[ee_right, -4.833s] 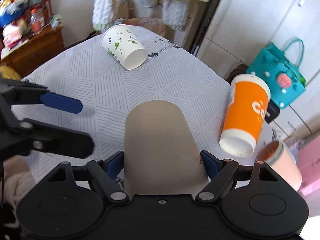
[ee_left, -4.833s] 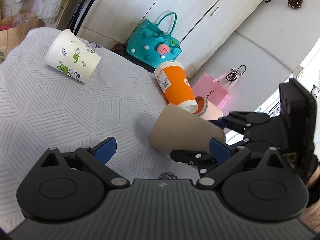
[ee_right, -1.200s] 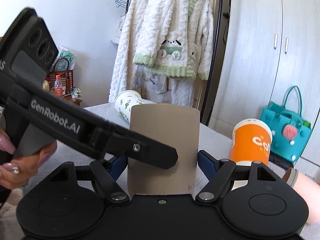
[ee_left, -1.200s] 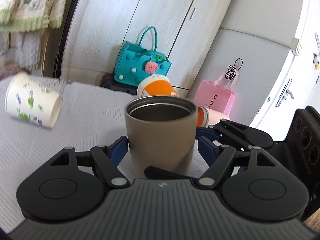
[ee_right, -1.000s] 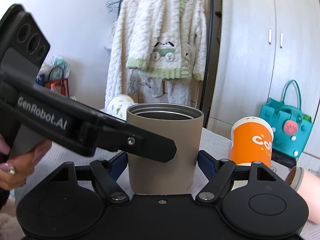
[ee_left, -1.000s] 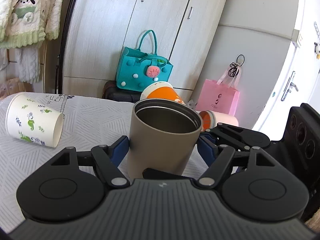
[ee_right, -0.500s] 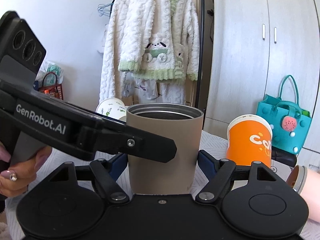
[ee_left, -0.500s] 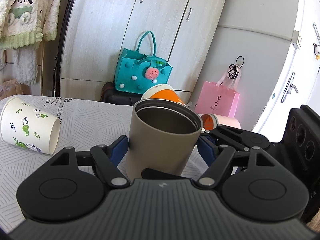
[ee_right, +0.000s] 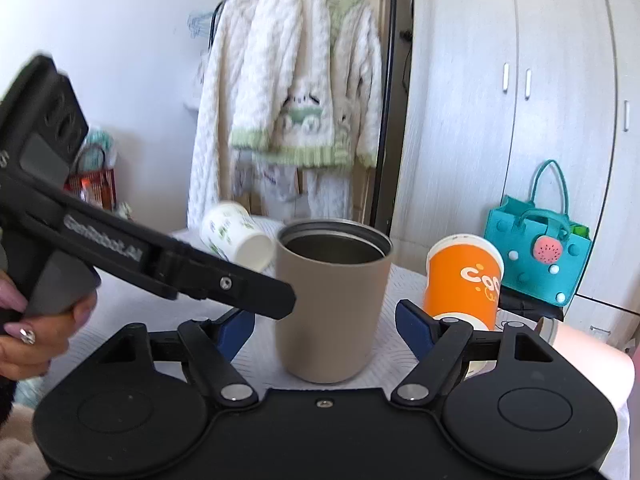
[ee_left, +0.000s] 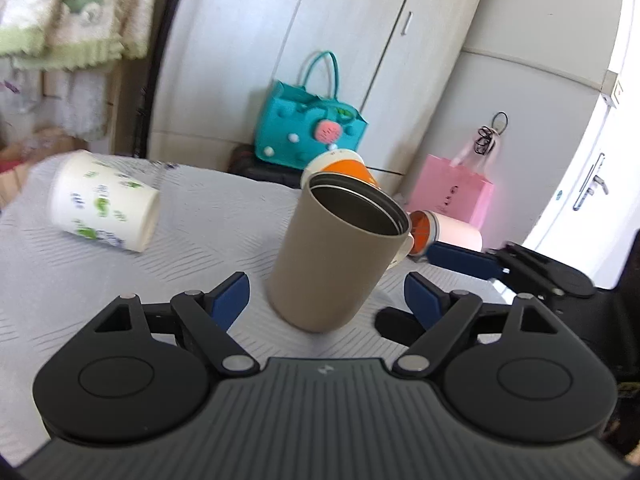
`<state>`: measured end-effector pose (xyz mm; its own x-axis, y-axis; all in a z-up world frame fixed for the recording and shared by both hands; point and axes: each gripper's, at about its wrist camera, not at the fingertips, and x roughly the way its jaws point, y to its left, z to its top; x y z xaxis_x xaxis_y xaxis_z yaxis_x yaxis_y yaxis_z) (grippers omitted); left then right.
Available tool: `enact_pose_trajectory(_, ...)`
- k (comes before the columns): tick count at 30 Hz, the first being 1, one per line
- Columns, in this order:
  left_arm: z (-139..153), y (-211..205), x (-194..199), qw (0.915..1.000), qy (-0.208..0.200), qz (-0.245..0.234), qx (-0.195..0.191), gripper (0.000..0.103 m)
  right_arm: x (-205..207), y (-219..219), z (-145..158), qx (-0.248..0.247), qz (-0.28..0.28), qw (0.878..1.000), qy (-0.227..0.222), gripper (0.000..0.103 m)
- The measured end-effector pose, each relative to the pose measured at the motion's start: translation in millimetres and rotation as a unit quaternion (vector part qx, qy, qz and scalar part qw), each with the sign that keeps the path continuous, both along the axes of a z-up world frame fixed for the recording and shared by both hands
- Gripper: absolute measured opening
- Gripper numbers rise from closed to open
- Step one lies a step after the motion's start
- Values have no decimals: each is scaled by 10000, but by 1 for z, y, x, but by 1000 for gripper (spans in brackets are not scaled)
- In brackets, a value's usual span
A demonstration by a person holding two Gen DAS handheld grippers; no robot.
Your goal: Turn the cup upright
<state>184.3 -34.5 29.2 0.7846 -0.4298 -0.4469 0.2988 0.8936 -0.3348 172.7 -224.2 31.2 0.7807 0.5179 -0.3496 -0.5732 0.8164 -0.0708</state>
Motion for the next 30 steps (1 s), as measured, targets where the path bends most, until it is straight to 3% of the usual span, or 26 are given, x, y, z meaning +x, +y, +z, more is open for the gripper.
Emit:
enact_pose_trajectory(7, 23, 7, -44, 9981, -295, 324, 429, 85, -40, -1, 13, 156, -281, 9990, -321, 83)
enact_pose_trajectory(16, 35, 10, -88, 9945, -428, 460, 838, 88, -67, -9, 17, 344, -1083, 9934, -172, 85)
enact_pose_trajectory(25, 32, 23, -116, 9941, -427, 551, 826, 90, -101, -4, 15, 357, -1445, 9887, -203, 88)
enact_pose_trajectory(30, 32, 27, -123, 9941, -474, 607, 768, 95, -115, 1, 17, 421, -1644, 9850, -296, 103)
